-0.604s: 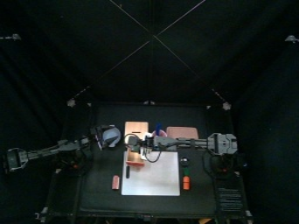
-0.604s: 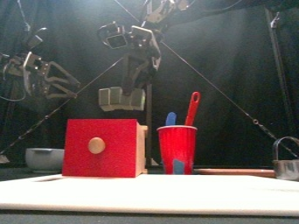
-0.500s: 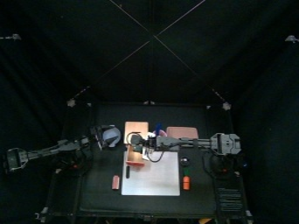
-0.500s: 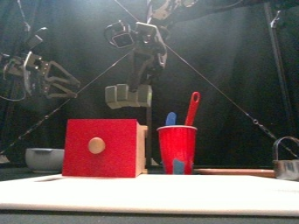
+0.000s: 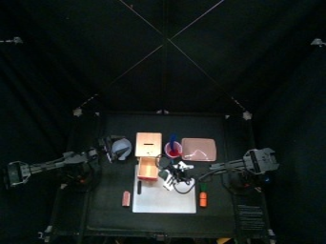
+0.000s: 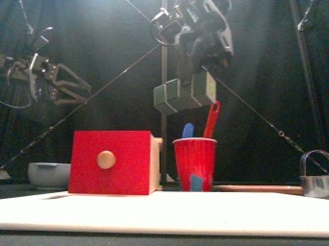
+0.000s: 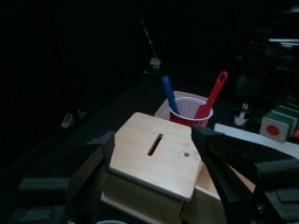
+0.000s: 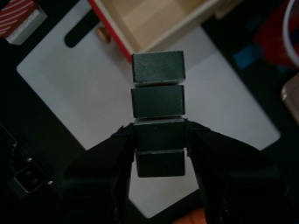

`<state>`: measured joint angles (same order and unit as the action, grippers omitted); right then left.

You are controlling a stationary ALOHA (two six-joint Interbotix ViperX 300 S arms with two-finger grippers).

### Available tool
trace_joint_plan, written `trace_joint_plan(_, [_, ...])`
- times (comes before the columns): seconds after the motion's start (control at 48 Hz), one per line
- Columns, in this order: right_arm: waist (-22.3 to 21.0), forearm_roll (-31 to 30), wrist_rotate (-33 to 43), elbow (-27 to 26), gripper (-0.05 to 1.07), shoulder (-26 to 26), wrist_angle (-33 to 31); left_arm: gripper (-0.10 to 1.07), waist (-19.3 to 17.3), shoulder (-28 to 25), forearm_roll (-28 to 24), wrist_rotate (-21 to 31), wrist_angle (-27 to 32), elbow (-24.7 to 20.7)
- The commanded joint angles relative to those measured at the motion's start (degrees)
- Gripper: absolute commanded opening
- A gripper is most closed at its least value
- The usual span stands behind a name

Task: Place sushi roll on cutting board

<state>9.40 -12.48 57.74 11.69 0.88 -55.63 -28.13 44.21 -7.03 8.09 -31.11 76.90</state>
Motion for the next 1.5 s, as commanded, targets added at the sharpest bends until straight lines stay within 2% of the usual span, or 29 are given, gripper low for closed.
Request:
trace_joint_plan(0.0, [2.0,-1.2,7.9,0.4,0.6,-2.4,0.1,1.01,-0.1,-0.1,-0.1,-0.2,-0.3,-1.9])
trace_joint_plan(0.375, [4.8,-1.6,40.2,5.5,0.6,0.2,1.8,1.01,0.1,-0.1,0.0,0.1,-0.3,-2.5])
trace_joint_plan(0.562, [6.0,-1.8,50.6,7.2,0.6,3.1,6.8,1.01,0.1,-0.1,0.1,0.0,-0.3,-2.5])
trace_joint_plan(0.75, [6.0,-1.5,55.0,7.4,0.62,5.6,9.0,1.01,0.2,-0.1,-0.1,0.0,-0.3,-2.5])
trace_joint_plan(1.125, [5.8,-2.6,56.8,6.9,0.97,8.2,9.8,1.01,0.3,-0.1,-0.2,0.0,-0.3,-2.7])
trace_joint_plan(1.479, [5.8,-4.0,55.7,7.0,0.98,7.0,9.4,1.01,0.4,-0.1,0.1,0.3,-0.3,-2.5])
